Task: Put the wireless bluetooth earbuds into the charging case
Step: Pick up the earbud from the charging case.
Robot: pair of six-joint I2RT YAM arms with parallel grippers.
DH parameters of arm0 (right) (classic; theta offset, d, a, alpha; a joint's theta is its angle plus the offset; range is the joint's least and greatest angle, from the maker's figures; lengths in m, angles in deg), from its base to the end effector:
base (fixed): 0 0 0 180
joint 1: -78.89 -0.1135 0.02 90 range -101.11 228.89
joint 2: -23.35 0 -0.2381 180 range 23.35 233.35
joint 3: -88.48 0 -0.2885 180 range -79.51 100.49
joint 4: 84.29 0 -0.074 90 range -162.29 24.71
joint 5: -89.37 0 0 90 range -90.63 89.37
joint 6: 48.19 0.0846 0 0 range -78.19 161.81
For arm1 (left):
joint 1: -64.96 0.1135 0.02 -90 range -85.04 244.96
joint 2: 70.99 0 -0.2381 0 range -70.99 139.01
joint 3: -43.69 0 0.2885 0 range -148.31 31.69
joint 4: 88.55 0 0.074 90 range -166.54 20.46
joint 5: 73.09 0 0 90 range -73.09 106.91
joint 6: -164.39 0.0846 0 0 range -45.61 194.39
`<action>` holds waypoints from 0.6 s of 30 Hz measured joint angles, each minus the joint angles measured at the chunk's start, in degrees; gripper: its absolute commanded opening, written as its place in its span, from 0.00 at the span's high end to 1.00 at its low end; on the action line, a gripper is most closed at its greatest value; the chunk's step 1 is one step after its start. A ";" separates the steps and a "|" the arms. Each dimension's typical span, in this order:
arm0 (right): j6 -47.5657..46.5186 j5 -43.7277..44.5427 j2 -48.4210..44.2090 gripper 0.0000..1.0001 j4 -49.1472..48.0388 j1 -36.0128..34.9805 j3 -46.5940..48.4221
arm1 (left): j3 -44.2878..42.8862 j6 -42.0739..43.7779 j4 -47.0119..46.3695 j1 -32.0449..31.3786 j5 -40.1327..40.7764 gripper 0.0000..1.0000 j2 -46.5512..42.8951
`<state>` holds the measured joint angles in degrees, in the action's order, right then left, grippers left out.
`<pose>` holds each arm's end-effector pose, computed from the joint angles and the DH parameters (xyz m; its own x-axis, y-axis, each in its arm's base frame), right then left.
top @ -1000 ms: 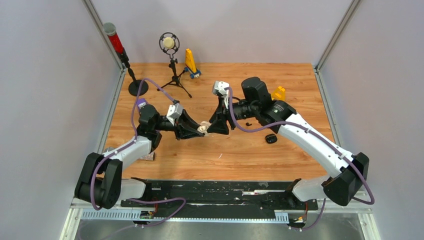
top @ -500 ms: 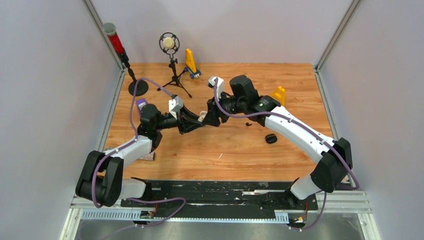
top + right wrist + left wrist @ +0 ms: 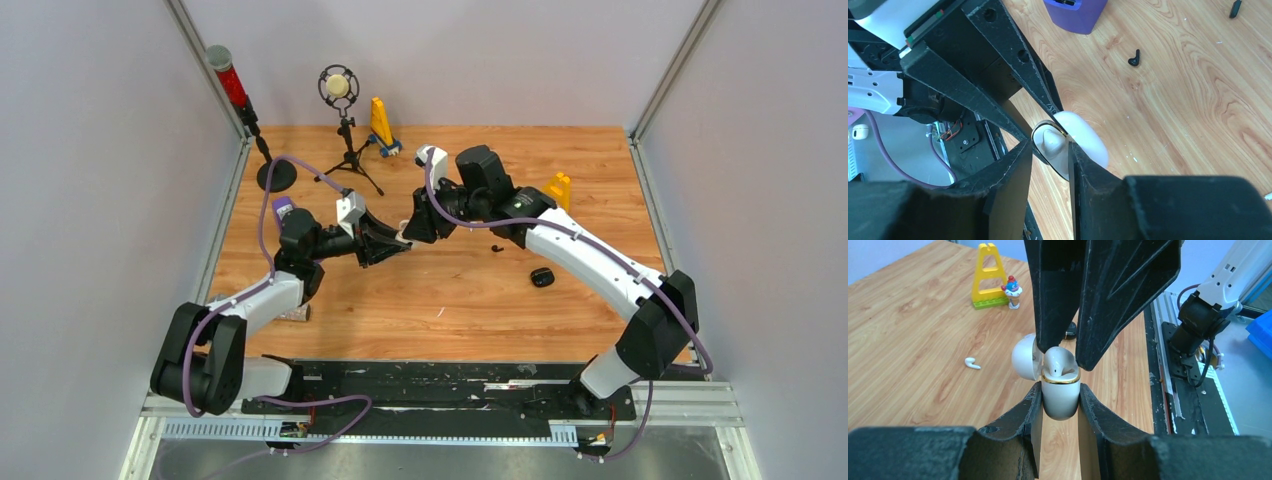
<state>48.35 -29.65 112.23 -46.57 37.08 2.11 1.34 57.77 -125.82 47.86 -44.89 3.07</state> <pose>0.2909 0.3153 0.2949 -0.5039 -0.3171 -0.8034 -0.8344 0.4193 0.3578 0.2777 -0.1634 0.2018 -0.1908 -0.0827 -0.9781 0.9630 0.1775 -0.2029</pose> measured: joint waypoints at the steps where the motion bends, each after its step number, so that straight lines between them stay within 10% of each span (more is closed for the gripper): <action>1: 0.13 0.09 0.11 0.67 0.02 0.00 0.00 | 0.00 0.00 -0.20 0.00 0.00 0.78 -0.11; 18: 0.94 -1.20 1.49 0.76 -0.04 0.02 0.61 | 0.87 0.00 -1.36 0.00 -0.72 0.78 -0.76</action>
<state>49.29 -30.85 113.72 -46.62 37.11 2.72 2.22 57.77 -127.18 47.86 -45.61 2.31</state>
